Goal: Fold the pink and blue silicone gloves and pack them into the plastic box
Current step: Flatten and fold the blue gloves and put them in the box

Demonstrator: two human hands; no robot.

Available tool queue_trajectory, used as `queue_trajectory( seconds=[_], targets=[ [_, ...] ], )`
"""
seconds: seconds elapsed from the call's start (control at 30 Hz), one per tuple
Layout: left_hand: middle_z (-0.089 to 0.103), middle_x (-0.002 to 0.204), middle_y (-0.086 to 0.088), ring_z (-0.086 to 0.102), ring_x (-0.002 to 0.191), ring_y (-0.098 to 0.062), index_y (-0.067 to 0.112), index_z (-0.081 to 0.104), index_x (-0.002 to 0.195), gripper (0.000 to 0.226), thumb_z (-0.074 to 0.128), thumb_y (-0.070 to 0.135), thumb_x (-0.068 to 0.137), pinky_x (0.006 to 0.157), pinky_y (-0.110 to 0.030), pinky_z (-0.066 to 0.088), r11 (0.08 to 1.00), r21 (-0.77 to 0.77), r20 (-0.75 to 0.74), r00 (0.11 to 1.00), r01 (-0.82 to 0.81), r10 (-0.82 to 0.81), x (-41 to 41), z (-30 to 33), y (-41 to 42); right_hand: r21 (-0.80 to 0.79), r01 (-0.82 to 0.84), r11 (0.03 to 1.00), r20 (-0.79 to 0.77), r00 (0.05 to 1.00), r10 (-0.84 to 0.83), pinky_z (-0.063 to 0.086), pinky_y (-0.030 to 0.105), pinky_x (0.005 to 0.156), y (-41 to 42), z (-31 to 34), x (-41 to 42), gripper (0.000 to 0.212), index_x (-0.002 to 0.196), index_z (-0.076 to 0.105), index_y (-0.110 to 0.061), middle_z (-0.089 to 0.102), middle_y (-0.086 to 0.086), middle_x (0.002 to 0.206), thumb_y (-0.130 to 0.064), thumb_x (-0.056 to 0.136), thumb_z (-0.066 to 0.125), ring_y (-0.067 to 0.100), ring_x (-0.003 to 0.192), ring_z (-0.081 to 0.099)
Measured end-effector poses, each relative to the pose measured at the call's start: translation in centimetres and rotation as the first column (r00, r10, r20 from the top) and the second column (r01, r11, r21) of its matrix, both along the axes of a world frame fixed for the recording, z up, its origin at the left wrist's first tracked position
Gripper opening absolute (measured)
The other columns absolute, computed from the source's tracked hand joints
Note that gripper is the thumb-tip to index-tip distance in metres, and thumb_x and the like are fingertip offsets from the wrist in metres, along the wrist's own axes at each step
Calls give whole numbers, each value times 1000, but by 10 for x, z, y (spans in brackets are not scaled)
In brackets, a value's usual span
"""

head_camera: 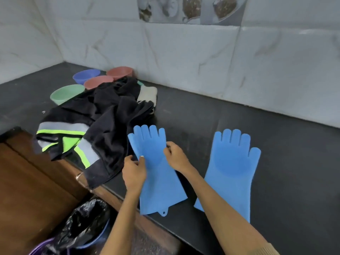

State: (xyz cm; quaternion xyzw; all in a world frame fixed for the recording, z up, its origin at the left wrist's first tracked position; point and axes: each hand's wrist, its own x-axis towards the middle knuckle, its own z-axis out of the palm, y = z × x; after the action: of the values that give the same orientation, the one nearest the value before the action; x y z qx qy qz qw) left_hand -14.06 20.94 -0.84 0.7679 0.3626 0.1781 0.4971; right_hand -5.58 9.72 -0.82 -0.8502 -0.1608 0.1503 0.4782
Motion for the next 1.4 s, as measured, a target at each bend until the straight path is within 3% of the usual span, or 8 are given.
queue_trajectory(
  seconds=[0.17,0.3,0.43,0.53,0.7,0.87,1.17,1.4],
  targets=[
    [61,84,-4,53,68,-15,12,57,95,16,42,12,92,61,-29,42,860,-446,146,968,249,-205,15,20,-16,219,48,975,-75,997,-32,29,17,45,-19,14,-4,34,124,52,-7,42,-4,62,-10,96,33,4,46,30],
    [63,80,0,54,65,-13,21,60,97,21,41,15,90,60,-27,43,793,-470,175,921,388,-348,23,31,-43,292,155,944,-54,988,-146,32,10,47,-56,27,-7,37,129,49,-11,46,-4,67,-8,96,33,1,50,36],
    [72,91,7,67,72,-8,32,62,104,32,41,14,89,54,-20,49,709,-462,226,844,532,-486,36,38,-85,300,282,912,32,952,-305,45,21,64,-117,33,-9,37,133,47,-13,60,24,101,-9,98,35,30,77,51],
    [72,93,11,69,75,-5,35,59,108,36,38,12,89,52,-17,51,645,-413,220,758,643,-614,46,38,-125,304,402,864,59,897,-438,46,25,67,-174,29,-13,38,135,45,-10,56,31,95,-8,99,35,39,81,51],
    [65,79,9,57,63,-7,35,54,117,35,38,15,93,56,-22,44,503,-344,130,571,793,-811,61,29,-191,308,556,772,84,792,-604,42,7,70,-257,17,-24,43,125,56,-14,59,-18,86,3,90,38,-13,73,56],
    [65,91,-3,61,80,-14,26,44,138,42,48,21,97,70,-24,46,423,-239,78,452,874,-889,69,16,-229,201,696,689,77,690,-720,38,5,52,-319,4,-50,44,126,56,-16,50,-15,59,0,88,42,-4,50,46],
    [69,94,-2,63,91,-20,17,54,125,51,69,38,82,77,-32,47,588,187,-211,616,787,-759,57,5,-260,55,783,620,-14,621,-783,51,23,39,-356,-2,-76,18,103,62,-18,69,-3,78,-21,86,66,13,70,68],
    [69,89,1,60,79,-15,20,65,104,28,69,38,82,64,-25,40,560,321,-211,634,764,-744,54,8,-266,49,844,533,-89,536,-840,55,24,46,-356,-6,-78,9,86,68,-11,69,3,73,-18,80,72,15,65,66]
  ],
)
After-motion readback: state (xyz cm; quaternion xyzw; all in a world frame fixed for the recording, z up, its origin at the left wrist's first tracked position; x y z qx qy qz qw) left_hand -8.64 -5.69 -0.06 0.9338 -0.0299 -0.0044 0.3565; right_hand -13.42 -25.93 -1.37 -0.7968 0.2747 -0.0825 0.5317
